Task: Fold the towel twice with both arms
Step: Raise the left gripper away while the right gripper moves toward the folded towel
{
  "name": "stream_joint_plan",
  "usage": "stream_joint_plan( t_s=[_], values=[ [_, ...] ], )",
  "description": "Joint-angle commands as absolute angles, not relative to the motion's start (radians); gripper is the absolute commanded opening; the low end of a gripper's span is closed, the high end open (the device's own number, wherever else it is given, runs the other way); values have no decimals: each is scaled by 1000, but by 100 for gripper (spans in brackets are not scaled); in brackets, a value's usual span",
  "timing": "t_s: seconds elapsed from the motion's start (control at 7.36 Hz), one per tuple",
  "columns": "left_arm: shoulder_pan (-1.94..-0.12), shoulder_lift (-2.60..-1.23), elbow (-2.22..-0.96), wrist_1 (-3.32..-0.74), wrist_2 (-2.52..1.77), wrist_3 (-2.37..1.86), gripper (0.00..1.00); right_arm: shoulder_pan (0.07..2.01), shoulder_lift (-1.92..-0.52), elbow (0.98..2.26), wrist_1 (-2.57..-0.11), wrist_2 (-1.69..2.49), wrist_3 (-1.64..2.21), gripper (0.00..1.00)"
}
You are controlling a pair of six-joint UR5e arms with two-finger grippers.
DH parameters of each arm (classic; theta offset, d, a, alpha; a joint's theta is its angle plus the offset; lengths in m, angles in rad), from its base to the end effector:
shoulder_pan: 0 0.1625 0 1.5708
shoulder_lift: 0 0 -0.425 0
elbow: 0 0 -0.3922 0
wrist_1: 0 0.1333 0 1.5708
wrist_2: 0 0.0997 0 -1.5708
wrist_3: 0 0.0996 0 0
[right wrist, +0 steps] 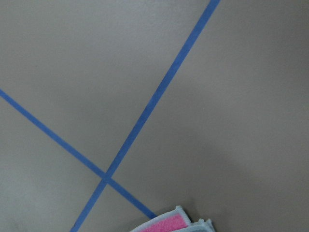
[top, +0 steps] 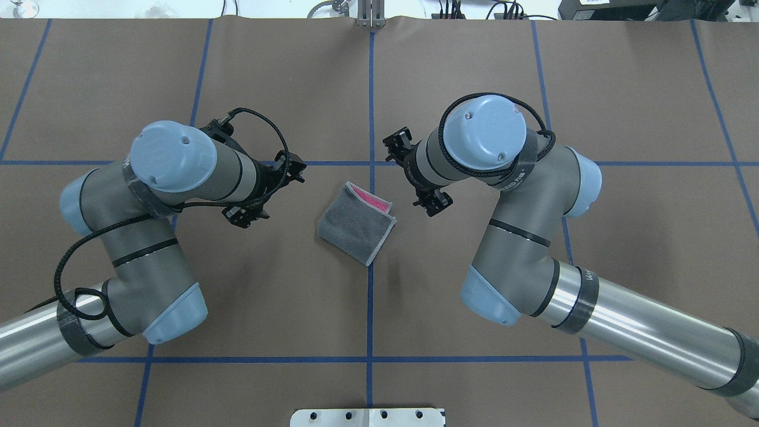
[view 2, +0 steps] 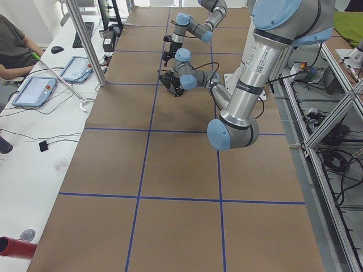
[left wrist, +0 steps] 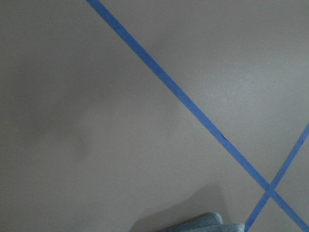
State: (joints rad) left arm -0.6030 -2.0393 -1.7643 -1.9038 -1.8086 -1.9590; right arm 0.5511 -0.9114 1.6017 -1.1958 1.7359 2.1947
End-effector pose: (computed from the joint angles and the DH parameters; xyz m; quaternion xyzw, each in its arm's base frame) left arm 0.4622 -0.4516 0.2697 -0.0528 0.4823 -0.3652 0.7945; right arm -0.5326 -0.4646 0.2090 -0.0894 -0.5032 0.4410 0.7378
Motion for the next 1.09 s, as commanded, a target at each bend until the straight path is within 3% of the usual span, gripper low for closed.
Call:
stream_joint_plan(
  t_s=[0.0, 0.27, 0.54, 0.82, 0.95],
  values=[
    [-614, -2004, -1787, -1904, -1810, -1922, 100, 528, -885, 1534, -1144, 1672, 2101, 98],
    [-617, -1964, -1821, -1902, -1809, -1894, 100, 525, -881, 1513, -1137, 1666, 1814, 97],
    [-617, -1963, -1825, -1896, -1809, -1894, 100, 523, -897, 1412, -963, 1675, 1778, 91],
    [-617, -1963, -1824, -1896, -1807, -1894, 100, 523, -896, 1388, -925, 1677, 1764, 72],
    [-617, -1963, -1825, -1896, -1807, -1894, 100, 523, -897, 1385, -925, 1677, 1731, 70]
  ],
)
